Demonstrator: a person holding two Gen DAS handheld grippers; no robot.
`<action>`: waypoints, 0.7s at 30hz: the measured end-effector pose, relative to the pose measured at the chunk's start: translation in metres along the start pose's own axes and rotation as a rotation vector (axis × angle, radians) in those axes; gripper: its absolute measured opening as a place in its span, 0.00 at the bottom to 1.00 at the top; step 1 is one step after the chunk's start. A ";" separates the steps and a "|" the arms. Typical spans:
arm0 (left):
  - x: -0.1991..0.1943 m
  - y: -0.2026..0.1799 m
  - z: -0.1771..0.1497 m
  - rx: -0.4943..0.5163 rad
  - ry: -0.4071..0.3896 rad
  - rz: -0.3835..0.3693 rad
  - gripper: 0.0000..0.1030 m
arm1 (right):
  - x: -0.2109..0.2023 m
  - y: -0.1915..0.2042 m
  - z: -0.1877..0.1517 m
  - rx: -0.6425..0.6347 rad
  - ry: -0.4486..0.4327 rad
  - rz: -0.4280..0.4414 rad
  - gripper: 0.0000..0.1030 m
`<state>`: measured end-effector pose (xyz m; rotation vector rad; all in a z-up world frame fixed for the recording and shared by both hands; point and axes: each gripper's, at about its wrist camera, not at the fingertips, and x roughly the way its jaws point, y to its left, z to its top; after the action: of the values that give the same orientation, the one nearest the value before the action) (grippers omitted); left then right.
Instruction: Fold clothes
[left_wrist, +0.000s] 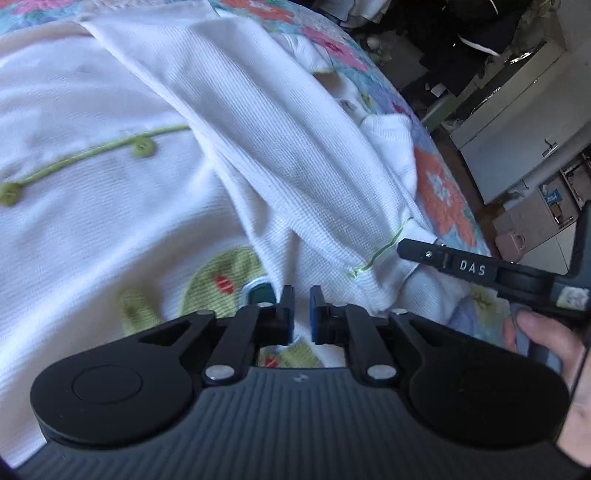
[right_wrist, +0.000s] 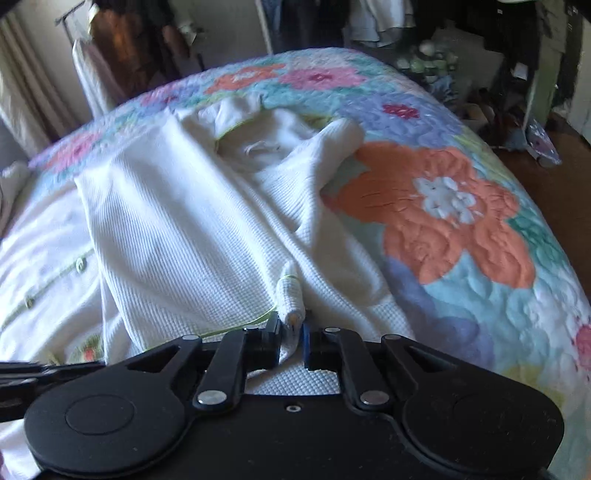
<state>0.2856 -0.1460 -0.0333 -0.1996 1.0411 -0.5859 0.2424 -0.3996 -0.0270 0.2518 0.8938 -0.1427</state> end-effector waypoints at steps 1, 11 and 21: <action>-0.014 0.003 -0.004 0.019 -0.014 0.038 0.31 | -0.003 0.001 0.000 0.002 -0.011 -0.010 0.14; -0.142 0.087 -0.034 -0.055 -0.064 0.288 0.40 | -0.053 0.067 -0.011 -0.130 -0.247 -0.050 0.52; -0.166 0.150 -0.076 -0.267 0.046 0.275 0.55 | -0.098 0.180 -0.094 -0.395 -0.124 0.476 0.54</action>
<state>0.2132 0.0777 -0.0096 -0.2727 1.1668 -0.2023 0.1522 -0.1985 0.0214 0.0795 0.7007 0.4527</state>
